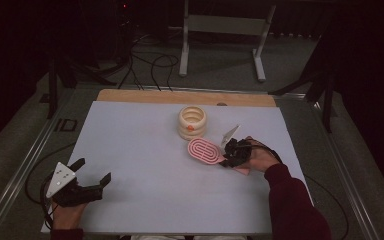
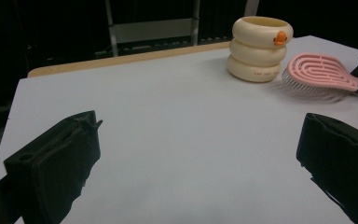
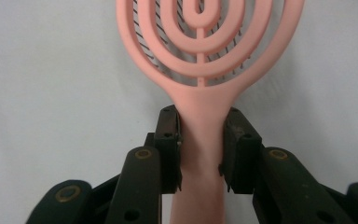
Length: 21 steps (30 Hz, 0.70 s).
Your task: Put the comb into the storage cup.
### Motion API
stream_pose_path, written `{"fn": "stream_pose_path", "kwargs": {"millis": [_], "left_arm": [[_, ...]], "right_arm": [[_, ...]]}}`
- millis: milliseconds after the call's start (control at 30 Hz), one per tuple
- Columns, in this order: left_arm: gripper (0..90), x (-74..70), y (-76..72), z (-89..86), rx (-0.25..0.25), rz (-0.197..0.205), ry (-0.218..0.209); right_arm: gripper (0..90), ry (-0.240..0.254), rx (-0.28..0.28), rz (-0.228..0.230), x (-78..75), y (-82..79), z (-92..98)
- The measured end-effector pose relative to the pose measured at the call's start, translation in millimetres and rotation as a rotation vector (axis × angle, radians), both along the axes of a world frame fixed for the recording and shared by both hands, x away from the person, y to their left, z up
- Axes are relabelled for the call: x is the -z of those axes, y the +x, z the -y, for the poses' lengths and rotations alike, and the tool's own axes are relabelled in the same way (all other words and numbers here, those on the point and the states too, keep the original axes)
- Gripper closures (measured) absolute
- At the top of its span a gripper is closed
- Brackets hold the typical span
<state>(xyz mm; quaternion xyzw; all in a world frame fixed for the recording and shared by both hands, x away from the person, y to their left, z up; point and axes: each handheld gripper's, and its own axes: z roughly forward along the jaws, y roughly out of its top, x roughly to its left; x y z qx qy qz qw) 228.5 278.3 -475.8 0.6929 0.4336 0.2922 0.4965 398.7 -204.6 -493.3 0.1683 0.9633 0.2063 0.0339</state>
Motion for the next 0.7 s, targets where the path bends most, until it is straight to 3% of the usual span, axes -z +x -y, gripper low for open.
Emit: {"fn": "stream_pose_path", "kwargs": {"millis": [33,267,467,700], "left_arm": [[0.0,0.0,0.1,0.1,0.0,-0.001,0.0],[0.0,0.0,0.2,0.6,-0.003,-0.005,0.003],[0.0,0.4,0.9,1.9,-0.008,-0.013,0.006],[0.0,0.5,1.7,4.0,-0.008,-0.019,0.011]], "right_arm": [[70.8,0.014,-0.016,0.012,0.1,0.4,1.2],[70.8,0.085,0.016,-0.001,-5.5,-7.0,4.4],[70.8,0.141,0.02,0.022,-12.6,-11.5,6.0],[70.8,0.139,0.023,0.051,-18.0,-18.7,3.5]]}}
